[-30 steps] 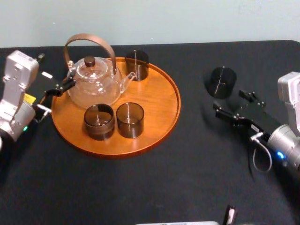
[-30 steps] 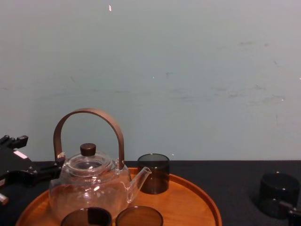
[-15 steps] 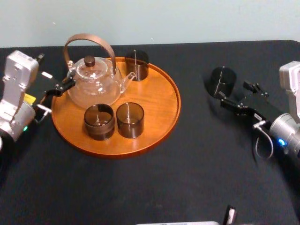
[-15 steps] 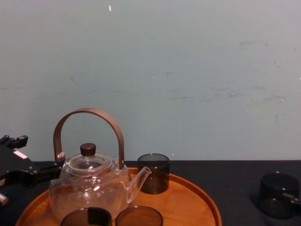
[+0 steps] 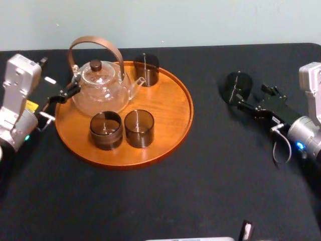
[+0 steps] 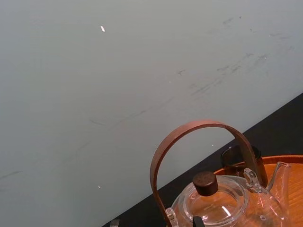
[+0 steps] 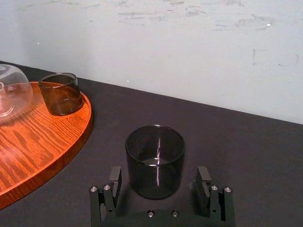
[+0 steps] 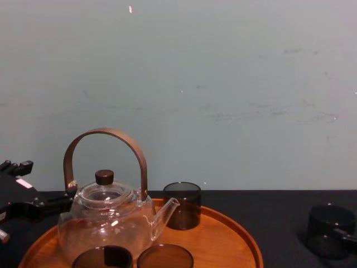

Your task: Pick up the glass from the table and place it on the tray.

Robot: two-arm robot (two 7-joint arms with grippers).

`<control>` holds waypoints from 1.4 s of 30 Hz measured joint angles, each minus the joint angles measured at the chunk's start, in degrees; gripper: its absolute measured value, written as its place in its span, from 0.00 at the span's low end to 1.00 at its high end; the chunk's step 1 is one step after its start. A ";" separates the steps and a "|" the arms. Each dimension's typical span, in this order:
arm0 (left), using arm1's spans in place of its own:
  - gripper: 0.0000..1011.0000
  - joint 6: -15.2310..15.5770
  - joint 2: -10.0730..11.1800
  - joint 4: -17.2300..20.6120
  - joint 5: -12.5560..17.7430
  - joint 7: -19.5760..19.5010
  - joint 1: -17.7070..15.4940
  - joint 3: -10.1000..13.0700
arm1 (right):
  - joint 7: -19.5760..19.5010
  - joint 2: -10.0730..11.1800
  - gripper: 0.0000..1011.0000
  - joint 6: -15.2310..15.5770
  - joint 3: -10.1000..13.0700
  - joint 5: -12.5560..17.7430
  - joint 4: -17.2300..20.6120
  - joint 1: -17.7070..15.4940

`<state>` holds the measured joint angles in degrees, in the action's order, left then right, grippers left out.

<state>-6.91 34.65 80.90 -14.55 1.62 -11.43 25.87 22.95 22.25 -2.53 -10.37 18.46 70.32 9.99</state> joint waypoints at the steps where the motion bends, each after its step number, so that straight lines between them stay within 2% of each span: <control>1: 0.99 0.00 0.00 0.00 0.00 0.00 0.00 0.00 | 0.42 -0.08 0.99 -0.39 -0.16 0.06 -0.83 0.54; 10: 0.99 0.00 0.00 0.00 0.00 0.00 0.00 0.00 | 2.78 -0.74 0.99 -2.18 -1.48 0.28 -5.82 4.23; 23: 0.99 0.00 0.00 0.00 0.00 0.00 0.00 0.00 | 4.25 -1.79 0.99 -3.78 -2.97 0.10 -11.10 8.34; 29: 0.99 0.00 0.00 0.00 0.00 0.00 0.00 0.00 | 5.33 -2.48 0.99 -4.94 -3.55 0.00 -14.79 10.70; 36: 0.99 0.00 0.00 0.00 0.00 0.00 0.00 0.00 | 5.88 -2.89 0.99 -5.68 -3.95 -0.16 -16.97 11.94; 42: 0.99 0.00 0.00 0.00 0.00 0.00 0.00 0.00 | 6.54 -2.94 0.99 -6.31 -4.47 -0.55 -17.27 12.24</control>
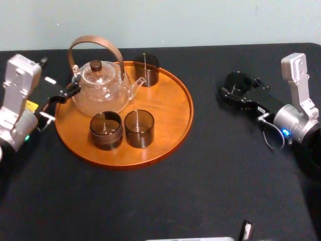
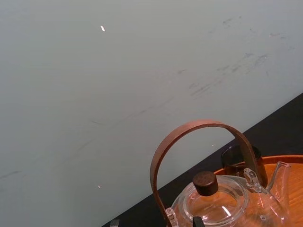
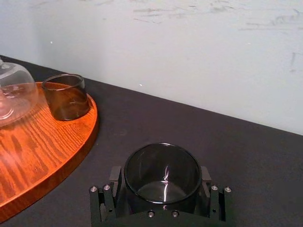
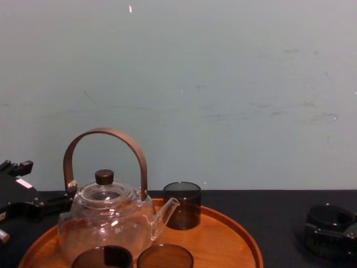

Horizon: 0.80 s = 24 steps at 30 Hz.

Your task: Pick up the glass from the table and place it on the tray.

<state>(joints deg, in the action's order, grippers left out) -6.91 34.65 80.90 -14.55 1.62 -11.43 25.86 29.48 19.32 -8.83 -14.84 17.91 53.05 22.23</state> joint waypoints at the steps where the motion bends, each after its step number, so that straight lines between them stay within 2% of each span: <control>1: 0.99 0.00 0.00 0.00 0.00 0.00 0.00 0.00 | 0.06 -0.01 0.99 -0.08 -0.05 -0.05 -0.01 0.03; 9: 0.99 0.00 0.00 0.00 0.00 0.00 0.00 0.00 | -0.01 0.01 0.99 -0.06 0.03 -0.05 -0.02 0.03; 16: 0.99 0.00 0.00 0.00 0.00 0.00 0.00 0.00 | -0.06 0.04 0.89 0.03 0.10 -0.05 -0.01 0.02; 24: 0.99 0.00 0.00 0.00 0.00 0.00 0.00 0.00 | -0.09 0.04 0.89 0.09 0.15 -0.04 0.03 -0.01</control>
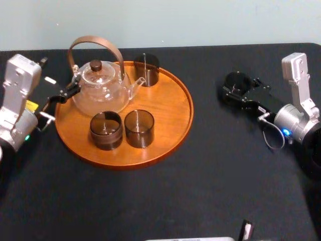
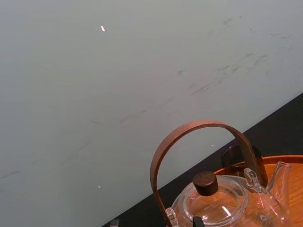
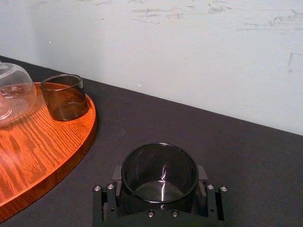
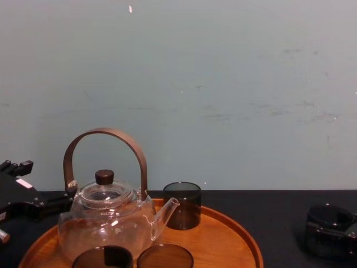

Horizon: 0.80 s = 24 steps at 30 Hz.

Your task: Pick up the glass from the table and place it on the tray.

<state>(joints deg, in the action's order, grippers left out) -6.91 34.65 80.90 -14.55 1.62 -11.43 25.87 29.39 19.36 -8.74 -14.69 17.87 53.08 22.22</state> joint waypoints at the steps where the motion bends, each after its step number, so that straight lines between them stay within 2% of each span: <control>1: 0.99 0.00 0.00 0.00 0.00 0.00 0.00 0.00 | -0.01 0.00 0.89 0.01 0.01 0.00 0.01 -0.01; 21: 0.99 0.00 0.00 0.00 0.00 0.00 0.00 0.00 | -0.07 0.00 0.89 0.10 0.03 0.09 0.01 -0.01; 24: 0.99 0.00 0.00 0.00 0.00 0.00 0.00 0.00 | 0.82 0.04 0.89 -0.02 -0.11 0.40 0.01 0.10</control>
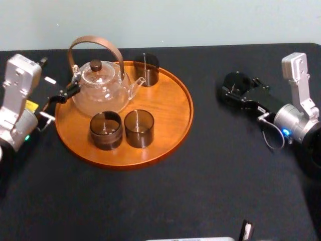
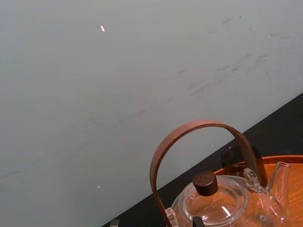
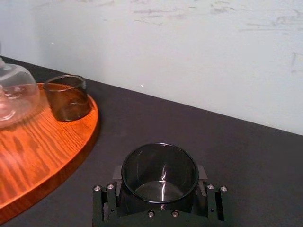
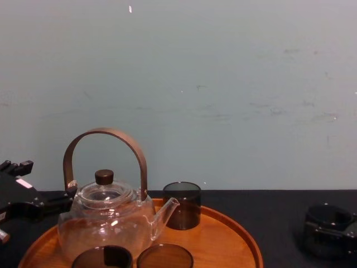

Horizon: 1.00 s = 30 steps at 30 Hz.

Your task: Pick up the glass from the table and place it on the tray.

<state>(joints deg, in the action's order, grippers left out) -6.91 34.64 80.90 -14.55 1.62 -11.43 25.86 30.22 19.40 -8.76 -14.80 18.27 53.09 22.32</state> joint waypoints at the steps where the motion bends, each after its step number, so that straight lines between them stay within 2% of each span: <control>1: 0.99 0.00 0.00 0.00 0.00 0.00 0.00 0.00 | 0.00 0.00 0.89 0.00 0.00 0.00 0.00 0.00; 10: 0.99 0.00 0.00 0.00 0.00 0.00 0.00 0.00 | 1.15 0.73 0.89 0.34 -0.73 0.40 3.08 -0.01; 19: 0.99 0.00 0.00 0.00 0.00 0.00 0.00 0.00 | 1.68 0.86 0.89 0.84 -2.64 0.06 5.88 0.59; 24: 0.99 0.00 0.00 0.00 0.00 0.00 0.00 0.00 | 2.76 0.14 0.89 0.68 -4.30 -0.37 5.56 2.08; 30: 0.99 0.00 0.00 0.00 0.00 0.00 0.00 0.00 | 4.60 -1.61 0.89 -0.31 -6.83 -0.86 3.26 4.89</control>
<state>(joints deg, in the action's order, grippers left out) -6.91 34.65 80.90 -14.55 1.62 -11.43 25.86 34.81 17.78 -9.08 -21.63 17.41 56.34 27.21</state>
